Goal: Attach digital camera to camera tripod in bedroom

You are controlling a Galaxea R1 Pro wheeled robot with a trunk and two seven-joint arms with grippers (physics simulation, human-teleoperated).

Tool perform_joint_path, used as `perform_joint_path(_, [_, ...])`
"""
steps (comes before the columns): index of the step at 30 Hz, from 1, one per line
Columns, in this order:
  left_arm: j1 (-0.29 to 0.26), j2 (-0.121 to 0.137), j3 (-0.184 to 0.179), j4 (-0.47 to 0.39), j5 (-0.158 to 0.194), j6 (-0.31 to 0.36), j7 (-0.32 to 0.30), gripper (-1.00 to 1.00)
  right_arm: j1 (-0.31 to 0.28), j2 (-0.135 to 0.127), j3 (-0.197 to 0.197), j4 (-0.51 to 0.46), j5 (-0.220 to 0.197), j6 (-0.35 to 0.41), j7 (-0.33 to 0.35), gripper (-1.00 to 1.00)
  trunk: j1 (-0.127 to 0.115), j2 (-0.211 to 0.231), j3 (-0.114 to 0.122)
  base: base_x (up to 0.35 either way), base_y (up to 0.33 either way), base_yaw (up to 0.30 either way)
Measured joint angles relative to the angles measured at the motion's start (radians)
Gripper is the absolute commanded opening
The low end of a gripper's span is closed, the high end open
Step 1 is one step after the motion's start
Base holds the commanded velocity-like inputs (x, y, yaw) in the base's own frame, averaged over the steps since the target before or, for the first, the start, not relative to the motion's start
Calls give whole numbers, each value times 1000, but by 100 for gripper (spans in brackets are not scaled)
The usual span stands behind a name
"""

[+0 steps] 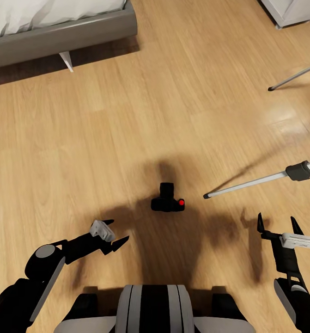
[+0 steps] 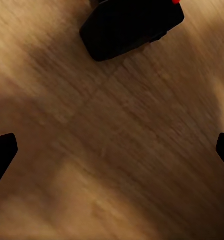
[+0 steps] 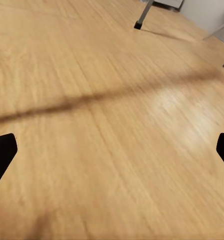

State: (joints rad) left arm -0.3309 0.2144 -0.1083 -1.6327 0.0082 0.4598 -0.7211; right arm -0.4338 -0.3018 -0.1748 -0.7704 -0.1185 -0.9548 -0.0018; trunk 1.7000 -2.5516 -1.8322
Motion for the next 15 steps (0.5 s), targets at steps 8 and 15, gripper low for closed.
perform_joint_path(8, [0,1,2,1,0,-6,-5,100,0,0,1,-23,0,6,-5,100,4,-2,0,0,0,0])
perform_joint_path(15, [0,1,11,1,1,-60,-2,100,0,0,1,-42,-2,6,-26,100,7,-3,0,0,0,0])
